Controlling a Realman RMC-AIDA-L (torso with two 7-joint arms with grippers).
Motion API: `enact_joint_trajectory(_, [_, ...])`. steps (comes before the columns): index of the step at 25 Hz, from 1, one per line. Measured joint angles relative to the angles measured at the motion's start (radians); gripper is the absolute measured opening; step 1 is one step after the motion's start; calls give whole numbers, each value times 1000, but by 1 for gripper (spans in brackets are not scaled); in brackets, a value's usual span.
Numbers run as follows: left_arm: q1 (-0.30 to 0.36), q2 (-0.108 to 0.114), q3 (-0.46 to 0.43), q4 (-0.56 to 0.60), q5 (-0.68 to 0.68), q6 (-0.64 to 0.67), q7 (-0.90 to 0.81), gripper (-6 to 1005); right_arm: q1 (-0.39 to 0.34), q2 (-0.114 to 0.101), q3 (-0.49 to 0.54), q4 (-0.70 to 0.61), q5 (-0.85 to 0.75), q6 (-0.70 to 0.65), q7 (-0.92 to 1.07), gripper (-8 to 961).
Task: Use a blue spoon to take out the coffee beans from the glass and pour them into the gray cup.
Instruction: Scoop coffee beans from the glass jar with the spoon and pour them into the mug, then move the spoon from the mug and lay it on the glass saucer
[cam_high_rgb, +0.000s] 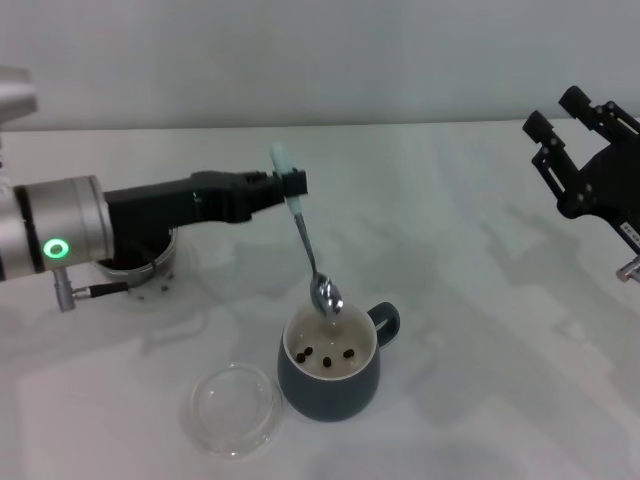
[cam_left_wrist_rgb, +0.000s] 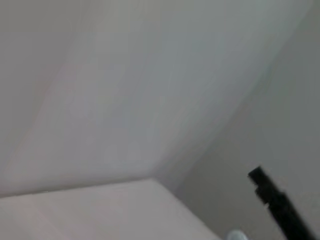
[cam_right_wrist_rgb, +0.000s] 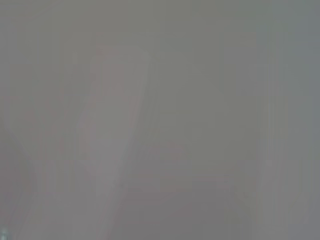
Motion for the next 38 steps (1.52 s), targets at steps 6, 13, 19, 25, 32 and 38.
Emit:
enact_joint_trajectory(6, [51, 7, -23, 0, -80, 38, 4, 127, 8, -1, 19, -1, 1, 0, 0, 446])
enact_joint_trajectory(13, [135, 2, -79, -6, -167, 131, 42, 127, 9, -2, 20, -4, 1, -12, 0, 446])
enact_joint_trajectory(19, [203, -1, -87, -15, -204, 150, 98, 128, 7, -2, 20, -14, 1, -21, 0, 446])
enact_joint_trajectory(25, [245, 1, -88, -22, -210, 191, 174, 128, 5, -2, 21, -14, 0, -22, 0, 446])
enact_joint_trajectory(32, [292, 8, -89, -25, -203, 197, 206, 127, 4, -1, 22, -10, 28, -22, 0, 446])
enact_joint_trajectory(38, [326, 9, -89, -26, -203, 197, 222, 127, 9, 0, 22, -4, 37, -15, 1, 446])
